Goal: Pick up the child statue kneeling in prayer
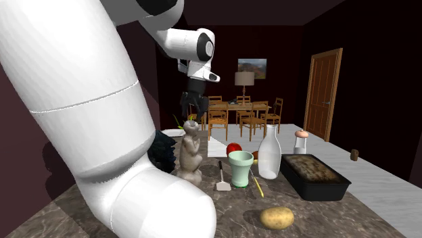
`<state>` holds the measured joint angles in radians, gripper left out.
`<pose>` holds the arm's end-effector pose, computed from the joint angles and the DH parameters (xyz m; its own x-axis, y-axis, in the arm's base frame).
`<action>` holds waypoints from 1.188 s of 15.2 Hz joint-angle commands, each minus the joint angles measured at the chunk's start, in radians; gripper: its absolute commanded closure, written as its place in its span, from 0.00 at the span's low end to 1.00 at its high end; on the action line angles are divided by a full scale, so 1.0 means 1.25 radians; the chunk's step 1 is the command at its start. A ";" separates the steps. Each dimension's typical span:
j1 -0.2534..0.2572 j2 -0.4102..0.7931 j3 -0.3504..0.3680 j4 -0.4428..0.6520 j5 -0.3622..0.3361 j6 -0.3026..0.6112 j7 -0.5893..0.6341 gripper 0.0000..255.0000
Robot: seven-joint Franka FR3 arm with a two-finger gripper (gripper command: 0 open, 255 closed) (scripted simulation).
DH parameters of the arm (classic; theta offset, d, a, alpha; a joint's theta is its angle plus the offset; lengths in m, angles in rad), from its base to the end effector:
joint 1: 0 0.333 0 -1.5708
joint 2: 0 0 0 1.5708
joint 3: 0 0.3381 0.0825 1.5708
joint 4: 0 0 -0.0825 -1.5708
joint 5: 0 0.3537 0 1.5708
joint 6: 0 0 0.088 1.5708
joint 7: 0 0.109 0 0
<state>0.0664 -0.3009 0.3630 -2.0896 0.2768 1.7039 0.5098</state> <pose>0.3690 0.2175 0.5601 0.9753 -0.1411 -0.1700 -0.1582 -0.9831 -0.0917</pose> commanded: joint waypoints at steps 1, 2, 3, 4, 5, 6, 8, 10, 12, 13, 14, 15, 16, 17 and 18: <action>0.003 0.026 0.014 0.022 0.002 0.009 0.030 0.00; 0.003 0.027 0.015 0.012 0.003 0.020 0.028 0.00; 0.004 0.028 0.016 0.002 0.004 0.030 0.027 0.00; 0.004 0.029 0.017 -0.008 0.004 0.041 0.025 0.00; 0.004 0.030 0.018 -0.018 0.005 0.052 0.024 0.00; 0.005 0.031 0.019 -0.027 0.005 0.062 0.022 0.00; 0.006 0.035 0.022 -0.051 0.007 0.090 0.018 0.00; 0.006 0.035 0.022 -0.051 0.007 0.090 0.018 0.00; 0.006 0.035 0.022 -0.052 0.007 0.090 0.018 1.00; 0.006 0.035 0.022 -0.051 0.007 0.090 0.018 1.00; 0.006 0.035 0.022 -0.051 0.007 0.090 0.018 1.00; 0.006 0.035 0.022 -0.052 0.007 0.090 0.018 1.00; 0.006 0.035 0.022 -0.052 0.007 0.090 0.018 1.00; 0.006 0.035 0.022 -0.052 0.007 0.090 0.018 1.00; 0.006 0.035 0.022 -0.051 0.007 0.090 0.018 1.00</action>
<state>0.0731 -0.2578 0.3898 -2.1532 0.2851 1.8165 0.5328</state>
